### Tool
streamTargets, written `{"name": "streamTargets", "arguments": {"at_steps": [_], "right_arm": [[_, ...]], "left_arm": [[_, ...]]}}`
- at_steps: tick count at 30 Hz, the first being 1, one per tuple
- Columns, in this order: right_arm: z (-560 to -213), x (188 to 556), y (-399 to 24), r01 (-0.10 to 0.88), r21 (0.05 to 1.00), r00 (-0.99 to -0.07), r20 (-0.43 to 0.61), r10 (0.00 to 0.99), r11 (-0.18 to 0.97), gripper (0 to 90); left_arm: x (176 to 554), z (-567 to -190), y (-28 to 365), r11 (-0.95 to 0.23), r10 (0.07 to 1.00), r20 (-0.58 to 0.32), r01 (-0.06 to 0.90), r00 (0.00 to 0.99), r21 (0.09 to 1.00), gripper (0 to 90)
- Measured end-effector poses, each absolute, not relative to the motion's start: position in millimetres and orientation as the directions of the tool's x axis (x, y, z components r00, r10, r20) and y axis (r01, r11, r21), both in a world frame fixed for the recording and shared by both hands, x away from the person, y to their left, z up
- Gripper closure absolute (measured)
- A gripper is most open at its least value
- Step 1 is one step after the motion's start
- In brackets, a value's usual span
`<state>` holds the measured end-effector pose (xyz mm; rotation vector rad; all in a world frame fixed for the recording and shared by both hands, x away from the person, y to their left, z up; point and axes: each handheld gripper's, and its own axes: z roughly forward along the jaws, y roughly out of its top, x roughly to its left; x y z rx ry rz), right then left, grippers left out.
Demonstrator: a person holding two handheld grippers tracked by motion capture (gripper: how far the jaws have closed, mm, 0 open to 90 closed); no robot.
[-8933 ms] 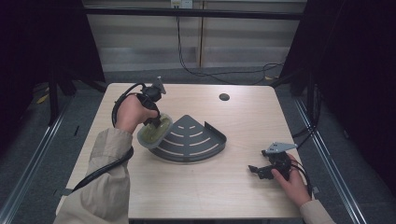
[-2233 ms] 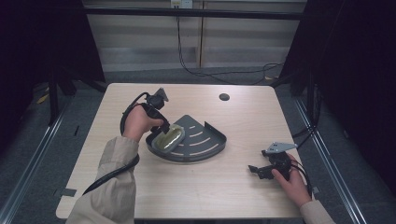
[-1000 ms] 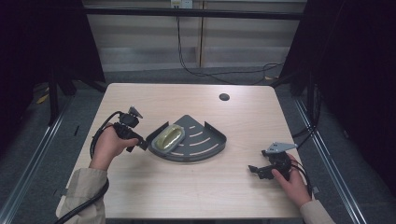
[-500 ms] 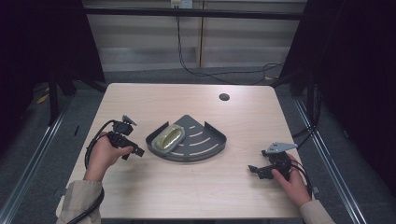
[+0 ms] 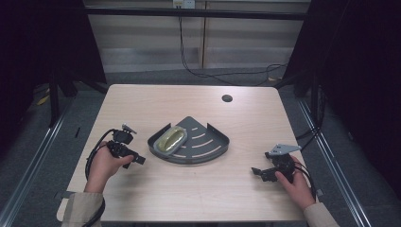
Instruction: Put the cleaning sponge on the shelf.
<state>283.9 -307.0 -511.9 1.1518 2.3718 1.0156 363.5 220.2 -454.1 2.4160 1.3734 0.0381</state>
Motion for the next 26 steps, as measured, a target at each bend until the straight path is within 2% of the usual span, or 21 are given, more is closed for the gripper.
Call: {"name": "streamTargets", "arguments": {"at_steps": [5, 26], "right_arm": [[-511.9, 283.9, -307.0, 0.556, 0.715, -0.626, 0.025, 0.779, 0.424, 10.5], [-512.0, 283.1, -307.0, 0.556, 0.716, -0.623, 0.022, 0.782, 0.423, 10.5]], "left_arm": [[358.3, -459.5, 225.8, -0.449, 0.840, -0.161, 0.831, 0.518, 0.330, 21.4], [349.8, -469.7, 224.3, -0.526, 0.808, -0.065, 0.768, 0.585, 0.364, 21.4]]}}
